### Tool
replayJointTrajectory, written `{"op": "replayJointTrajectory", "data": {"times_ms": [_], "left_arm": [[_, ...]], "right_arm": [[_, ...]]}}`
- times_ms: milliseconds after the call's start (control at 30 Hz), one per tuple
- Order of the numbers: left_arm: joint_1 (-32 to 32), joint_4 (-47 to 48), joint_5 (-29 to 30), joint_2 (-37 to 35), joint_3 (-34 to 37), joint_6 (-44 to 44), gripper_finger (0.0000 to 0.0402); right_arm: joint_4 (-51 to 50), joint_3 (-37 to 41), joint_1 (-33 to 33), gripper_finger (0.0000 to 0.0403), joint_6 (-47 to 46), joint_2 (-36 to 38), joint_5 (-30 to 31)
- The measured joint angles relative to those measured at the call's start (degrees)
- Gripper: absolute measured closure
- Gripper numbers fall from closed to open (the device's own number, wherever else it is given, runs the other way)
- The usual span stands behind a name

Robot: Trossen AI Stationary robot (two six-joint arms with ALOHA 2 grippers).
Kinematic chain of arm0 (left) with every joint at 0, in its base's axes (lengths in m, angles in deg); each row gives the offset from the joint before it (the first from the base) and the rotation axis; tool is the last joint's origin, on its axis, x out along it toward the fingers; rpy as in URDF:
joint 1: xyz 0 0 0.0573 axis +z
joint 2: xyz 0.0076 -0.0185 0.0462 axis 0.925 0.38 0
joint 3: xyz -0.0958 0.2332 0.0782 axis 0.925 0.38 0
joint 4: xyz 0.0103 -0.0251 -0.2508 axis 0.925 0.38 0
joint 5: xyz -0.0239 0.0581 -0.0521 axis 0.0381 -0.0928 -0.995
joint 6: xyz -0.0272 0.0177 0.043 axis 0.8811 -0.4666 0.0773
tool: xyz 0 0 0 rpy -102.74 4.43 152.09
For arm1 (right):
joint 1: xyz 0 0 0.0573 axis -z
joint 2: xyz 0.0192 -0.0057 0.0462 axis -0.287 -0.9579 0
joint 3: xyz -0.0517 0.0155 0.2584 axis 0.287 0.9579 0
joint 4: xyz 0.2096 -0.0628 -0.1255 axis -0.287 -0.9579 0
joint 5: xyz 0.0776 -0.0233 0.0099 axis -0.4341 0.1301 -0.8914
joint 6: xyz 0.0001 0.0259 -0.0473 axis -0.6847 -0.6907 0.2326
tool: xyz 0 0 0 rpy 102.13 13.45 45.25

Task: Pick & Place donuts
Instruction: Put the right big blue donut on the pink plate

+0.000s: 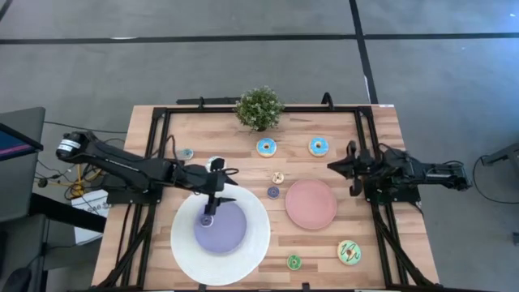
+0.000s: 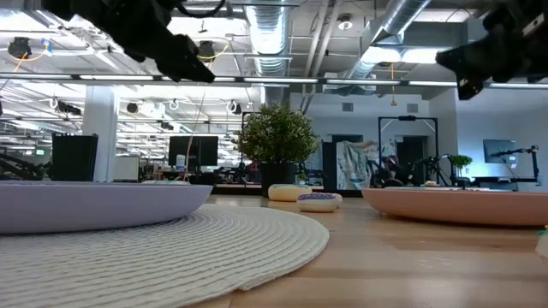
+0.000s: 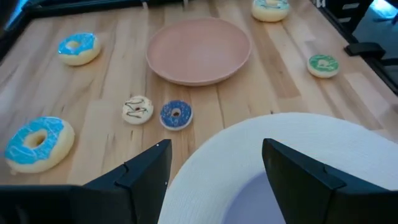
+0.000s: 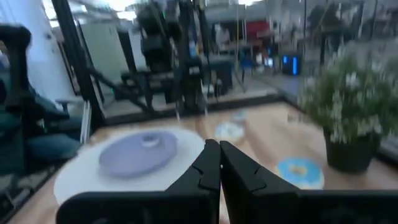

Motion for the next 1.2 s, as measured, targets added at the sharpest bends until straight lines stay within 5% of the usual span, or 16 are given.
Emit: {"op": "replayJointTrajectory", "data": {"times_ms": [167,267,700,967,1200], "left_arm": [[1.12,-10.08,0.15,-5.89,9.67,0.75,0.0156],[2.20,-14.19,0.55,-10.97,15.33,2.30,0.0156],[4.13,-7.42,3.54,-30.19,20.88,4.95,0.0156],[4.13,-6.16,4.13,-31.50,20.88,7.24,0.0156],[4.13,-4.85,4.28,-31.32,20.88,2.75,0.0156]], "right_arm": [[3.48,-0.02,0.00,0.0403,-1.66,-0.43,0.41],[3.53,-0.02,0.00,0.0403,-6.65,-2.46,6.46],[-0.63,-14.52,0.81,0.0403,-7.41,-26.51,32.00],[-22.15,-32.18,9.09,0.0403,-19.70,-44.58,32.79],[-34.76,-41.30,17.25,0.0396,-24.79,-58.20,26.64]]}}
